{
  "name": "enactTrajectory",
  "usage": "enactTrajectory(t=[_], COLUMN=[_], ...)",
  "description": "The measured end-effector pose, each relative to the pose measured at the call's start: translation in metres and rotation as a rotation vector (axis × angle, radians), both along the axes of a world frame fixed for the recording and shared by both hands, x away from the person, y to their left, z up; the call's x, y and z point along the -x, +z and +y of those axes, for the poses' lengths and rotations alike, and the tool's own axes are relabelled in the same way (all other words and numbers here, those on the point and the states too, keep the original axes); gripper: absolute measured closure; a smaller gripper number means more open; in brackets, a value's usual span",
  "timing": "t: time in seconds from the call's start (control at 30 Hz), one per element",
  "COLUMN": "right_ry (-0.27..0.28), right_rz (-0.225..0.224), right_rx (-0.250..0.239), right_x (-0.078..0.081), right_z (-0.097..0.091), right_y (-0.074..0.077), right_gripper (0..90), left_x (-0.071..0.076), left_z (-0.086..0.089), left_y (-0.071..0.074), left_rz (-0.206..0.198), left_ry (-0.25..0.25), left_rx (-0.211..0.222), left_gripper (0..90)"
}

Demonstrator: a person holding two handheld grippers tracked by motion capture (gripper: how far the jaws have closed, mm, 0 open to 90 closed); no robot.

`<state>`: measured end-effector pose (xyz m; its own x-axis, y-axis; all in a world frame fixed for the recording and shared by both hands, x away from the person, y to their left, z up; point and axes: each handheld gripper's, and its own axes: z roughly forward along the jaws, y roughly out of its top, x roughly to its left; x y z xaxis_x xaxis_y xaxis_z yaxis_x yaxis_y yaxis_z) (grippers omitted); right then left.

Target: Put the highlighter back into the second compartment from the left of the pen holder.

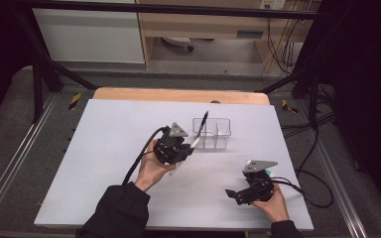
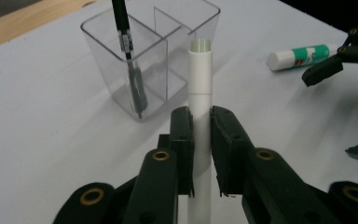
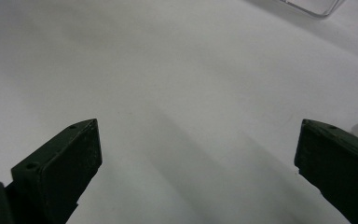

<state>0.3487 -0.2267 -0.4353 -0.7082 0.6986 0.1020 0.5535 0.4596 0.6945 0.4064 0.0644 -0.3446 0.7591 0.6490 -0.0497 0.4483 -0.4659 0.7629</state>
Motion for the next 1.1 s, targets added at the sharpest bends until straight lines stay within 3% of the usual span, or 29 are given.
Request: enactTrajectory(t=[0.37,1.1], right_ry=[-0.001,0.001], right_rz=[0.0,-0.002], right_rx=[-0.004,-0.005], right_x=[0.0,0.0], right_z=[-0.001,-0.001], right_y=[0.001,0.001], right_gripper=[1.3,1.2], left_x=[-0.004,-0.027], left_z=[-0.016,-0.038], left_y=[0.021,0.045], left_rz=[-0.061,-0.146], left_ry=[0.002,0.035], left_rx=[0.059,0.138], left_gripper=[78.2,78.2])
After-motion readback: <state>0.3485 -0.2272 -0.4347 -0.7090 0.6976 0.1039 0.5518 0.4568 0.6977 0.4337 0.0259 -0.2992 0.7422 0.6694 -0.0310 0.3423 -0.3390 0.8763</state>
